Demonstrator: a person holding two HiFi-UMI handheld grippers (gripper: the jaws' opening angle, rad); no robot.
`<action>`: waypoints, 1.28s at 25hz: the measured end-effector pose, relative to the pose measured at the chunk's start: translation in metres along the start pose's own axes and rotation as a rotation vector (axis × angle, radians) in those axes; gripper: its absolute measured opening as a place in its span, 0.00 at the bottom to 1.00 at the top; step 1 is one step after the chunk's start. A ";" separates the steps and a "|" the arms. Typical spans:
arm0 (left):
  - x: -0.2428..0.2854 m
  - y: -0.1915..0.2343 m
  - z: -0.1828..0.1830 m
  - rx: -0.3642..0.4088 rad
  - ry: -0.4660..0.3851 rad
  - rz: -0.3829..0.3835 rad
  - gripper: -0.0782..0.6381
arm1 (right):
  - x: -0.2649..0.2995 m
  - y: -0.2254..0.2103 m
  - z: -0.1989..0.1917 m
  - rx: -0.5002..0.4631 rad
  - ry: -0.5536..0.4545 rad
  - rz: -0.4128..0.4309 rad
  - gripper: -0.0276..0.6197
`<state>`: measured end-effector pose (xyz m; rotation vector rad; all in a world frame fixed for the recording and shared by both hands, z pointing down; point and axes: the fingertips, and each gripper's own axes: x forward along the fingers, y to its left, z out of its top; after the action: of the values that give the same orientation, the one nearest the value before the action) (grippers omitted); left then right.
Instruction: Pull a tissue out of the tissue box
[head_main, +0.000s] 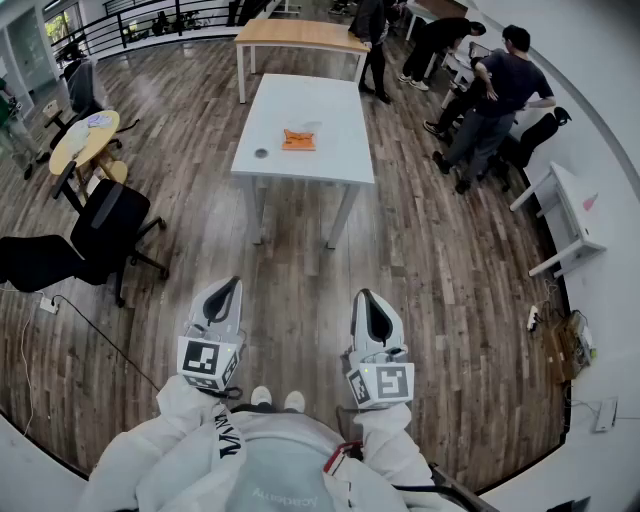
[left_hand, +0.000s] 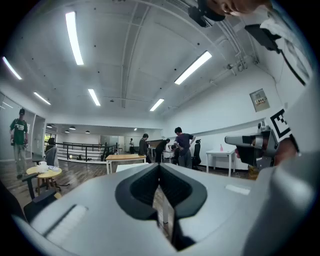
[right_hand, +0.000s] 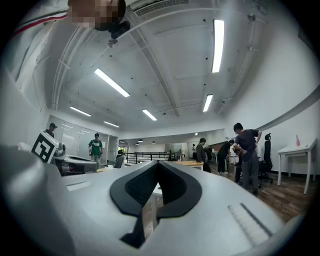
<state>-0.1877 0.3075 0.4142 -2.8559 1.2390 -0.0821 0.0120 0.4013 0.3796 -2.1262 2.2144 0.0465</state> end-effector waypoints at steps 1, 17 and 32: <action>0.001 0.001 0.001 0.004 -0.003 0.001 0.11 | 0.001 0.001 0.000 0.001 -0.001 0.002 0.04; 0.018 0.005 0.003 0.036 -0.001 0.001 0.11 | 0.018 -0.005 -0.007 0.043 0.000 0.013 0.04; 0.047 -0.011 0.008 0.036 0.016 0.003 0.11 | 0.022 -0.029 -0.017 0.075 0.032 0.031 0.04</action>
<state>-0.1477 0.2807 0.4084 -2.8285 1.2320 -0.1265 0.0397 0.3773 0.3953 -2.0678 2.2295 -0.0682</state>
